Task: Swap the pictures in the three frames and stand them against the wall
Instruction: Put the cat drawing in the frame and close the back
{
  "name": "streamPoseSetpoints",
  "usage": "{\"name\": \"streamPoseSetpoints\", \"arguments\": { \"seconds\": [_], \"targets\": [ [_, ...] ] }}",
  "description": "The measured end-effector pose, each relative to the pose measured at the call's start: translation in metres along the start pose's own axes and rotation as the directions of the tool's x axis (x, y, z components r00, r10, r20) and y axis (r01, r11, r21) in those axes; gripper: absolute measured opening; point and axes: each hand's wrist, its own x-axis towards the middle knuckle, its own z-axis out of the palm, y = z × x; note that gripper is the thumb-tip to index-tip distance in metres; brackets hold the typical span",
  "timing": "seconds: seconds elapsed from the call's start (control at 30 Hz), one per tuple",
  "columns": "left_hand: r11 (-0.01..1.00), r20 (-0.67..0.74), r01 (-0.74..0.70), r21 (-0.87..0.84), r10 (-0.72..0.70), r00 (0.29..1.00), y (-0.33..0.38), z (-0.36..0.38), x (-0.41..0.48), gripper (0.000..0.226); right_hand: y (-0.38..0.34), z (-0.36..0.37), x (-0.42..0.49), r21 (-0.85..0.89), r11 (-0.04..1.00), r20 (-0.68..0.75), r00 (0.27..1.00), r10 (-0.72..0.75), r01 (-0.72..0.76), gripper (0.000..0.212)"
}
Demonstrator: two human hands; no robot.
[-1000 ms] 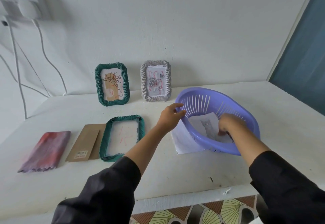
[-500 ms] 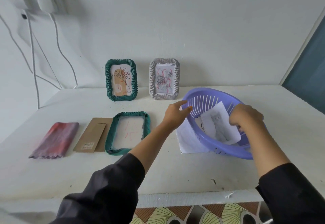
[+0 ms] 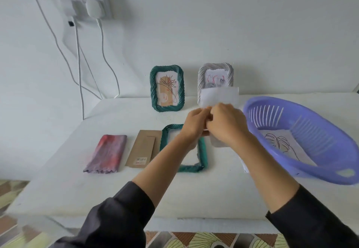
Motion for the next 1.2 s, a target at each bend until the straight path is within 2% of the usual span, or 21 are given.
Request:
{"name": "streamPoseSetpoints", "arguments": {
  "seconds": [0.07, 0.1, 0.17, 0.27, 0.37, 0.43, 0.5, 0.6, 0.63, 0.7, 0.87, 0.93, 1.0, 1.07, 1.2],
  "targets": [
    [0.995, -0.101, 0.077, 0.067, -0.07, 0.992, -0.011, -0.028, 0.005, 0.032, -0.004, 0.017, 0.008, 0.186, 0.982, 0.196, 0.98, -0.018, -0.02, 0.026],
    [0.988, -0.136, 0.131, 0.082, -0.119, 0.984, -0.017, -0.041, 0.006, 0.031, -0.002, 0.025, 0.012, 0.266, 0.963, 0.242, 0.97, -0.02, -0.046, 0.026],
    [0.968, -0.163, 0.23, 0.102, -0.212, 0.964, -0.028, -0.062, 0.008, 0.025, 0.008, 0.042, 0.02, 0.324, 0.937, 0.214, 0.975, 0.064, -0.133, 0.023],
    [0.941, -0.173, 0.319, 0.116, -0.297, 0.939, -0.041, -0.08, 0.006, 0.028, 0.016, 0.07, 0.027, 0.422, 0.844, 0.27, 0.934, 0.233, -0.332, 0.052],
    [0.907, -0.191, 0.31, 0.286, -0.263, 0.946, -0.053, -0.091, 0.007, 0.025, 0.012, 0.093, 0.032, 0.517, 0.764, 0.234, 0.923, 0.307, -0.385, 0.053],
    [0.833, -0.223, 0.269, 0.483, -0.18, 0.958, -0.056, -0.096, 0.006, 0.036, 0.009, 0.103, 0.032, 0.482, 0.796, 0.182, 0.93, 0.318, -0.366, 0.045],
    [0.77, -0.255, 0.2, 0.606, -0.05, 0.966, -0.059, -0.102, 0.005, 0.039, 0.007, 0.109, 0.031, 0.441, 0.828, 0.157, 0.938, 0.309, -0.347, 0.036],
    [0.676, -0.26, 0.121, 0.727, 0.108, 0.959, -0.06, -0.108, 0.005, 0.011, 0.009, 0.119, 0.031, 0.401, 0.854, 0.131, 0.944, 0.304, -0.331, 0.023],
    [0.642, -0.242, 0.126, 0.757, 0.096, 0.966, -0.061, -0.109, 0.006, 0.007, 0.009, 0.121, 0.03, 0.391, 0.859, 0.132, 0.943, 0.304, -0.332, 0.022],
    [0.586, -0.205, 0.153, 0.796, 0.024, 0.978, -0.066, -0.111, 0.008, 0.02, 0.01, 0.123, 0.028, 0.371, 0.873, 0.131, 0.949, 0.288, -0.316, 0.02],
    [0.543, -0.171, 0.168, 0.823, -0.045, 0.984, -0.071, -0.112, 0.01, 0.044, 0.025, 0.12, 0.028, 0.386, 0.899, 0.135, 0.976, 0.169, -0.209, 0.022],
    [0.524, -0.15, 0.161, 0.836, -0.063, 0.987, -0.07, -0.113, 0.011, 0.051, 0.034, 0.12, 0.029, 0.319, 0.93, 0.164, 0.977, 0.135, -0.182, 0.028],
    [0.52, -0.141, 0.151, 0.841, -0.06, 0.988, -0.068, -0.113, 0.011, 0.052, 0.041, 0.122, 0.029, 0.27, 0.945, 0.21, 0.969, 0.131, -0.186, 0.032],
    [0.526, -0.144, 0.148, 0.838, -0.048, 0.988, -0.068, -0.115, 0.012, 0.05, 0.043, 0.124, 0.028, 0.302, 0.933, 0.234, 0.964, 0.125, -0.194, 0.033],
    [0.523, -0.139, 0.137, 0.841, -0.036, 0.99, -0.068, -0.115, 0.013, 0.051, 0.043, 0.127, 0.027, 0.297, 0.936, 0.222, 0.967, 0.123, -0.187, 0.033]
  ]
}}
